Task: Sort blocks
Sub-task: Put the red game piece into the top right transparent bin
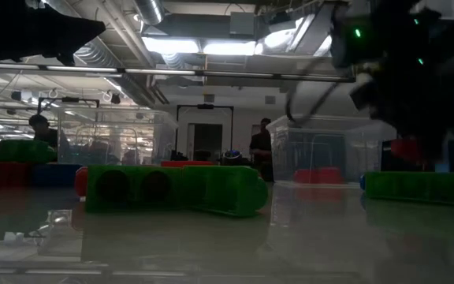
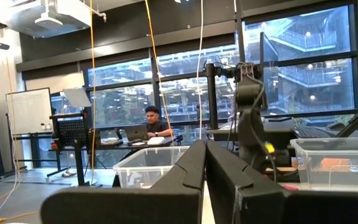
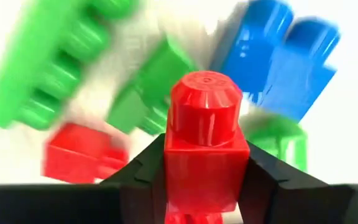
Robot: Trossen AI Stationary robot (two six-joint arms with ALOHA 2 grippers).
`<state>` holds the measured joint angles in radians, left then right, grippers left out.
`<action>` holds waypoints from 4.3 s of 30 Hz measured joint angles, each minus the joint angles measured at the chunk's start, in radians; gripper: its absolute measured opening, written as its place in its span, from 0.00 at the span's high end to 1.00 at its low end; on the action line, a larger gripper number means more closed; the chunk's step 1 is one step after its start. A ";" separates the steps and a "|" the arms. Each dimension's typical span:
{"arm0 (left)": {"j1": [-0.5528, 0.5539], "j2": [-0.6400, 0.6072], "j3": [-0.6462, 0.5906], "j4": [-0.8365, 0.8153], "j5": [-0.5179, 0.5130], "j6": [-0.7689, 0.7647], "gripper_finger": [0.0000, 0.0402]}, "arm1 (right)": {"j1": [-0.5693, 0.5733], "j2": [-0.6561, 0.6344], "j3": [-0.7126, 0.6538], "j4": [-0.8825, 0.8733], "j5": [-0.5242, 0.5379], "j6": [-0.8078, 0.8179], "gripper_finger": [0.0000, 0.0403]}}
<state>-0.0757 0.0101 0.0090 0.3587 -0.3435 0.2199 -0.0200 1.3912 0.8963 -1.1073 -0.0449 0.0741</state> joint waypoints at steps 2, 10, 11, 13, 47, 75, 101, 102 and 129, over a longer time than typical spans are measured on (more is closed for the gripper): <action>0.000 0.000 0.000 -0.001 0.000 0.000 0.99 | 0.000 -0.001 0.050 -0.002 -0.001 -0.042 0.67; 0.000 0.000 0.000 -0.003 0.000 -0.001 0.99 | -0.050 -0.001 0.248 -0.007 0.094 -0.211 0.66; 0.000 0.000 0.000 -0.003 0.000 -0.002 0.99 | -0.061 -0.001 0.270 -0.013 0.113 -0.234 0.66; 0.000 0.000 0.000 -0.003 0.000 -0.002 0.99 | -0.090 -0.001 0.316 -0.026 0.156 -0.279 0.67; 0.000 0.000 0.000 -0.028 -0.001 -0.001 0.99 | -0.635 0.000 0.430 0.155 0.202 -0.623 0.66; 0.000 0.000 0.000 -0.028 -0.001 0.011 0.99 | -0.468 -0.020 0.463 0.070 0.248 -0.582 0.30; 0.000 0.000 0.000 0.003 0.000 -0.082 0.99 | 0.076 0.410 0.462 0.503 0.041 -0.514 0.30; 0.000 0.000 0.000 0.003 0.000 -0.083 0.99 | 0.083 0.429 0.462 0.517 0.031 -0.504 0.30; 0.000 0.000 0.000 -0.036 0.000 -0.030 0.99 | 0.105 0.577 0.566 0.255 0.288 -0.383 0.30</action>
<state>-0.0757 0.0101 0.0090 0.3230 -0.3439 0.1904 0.0849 1.9682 1.4619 -0.8518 0.2428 -0.3089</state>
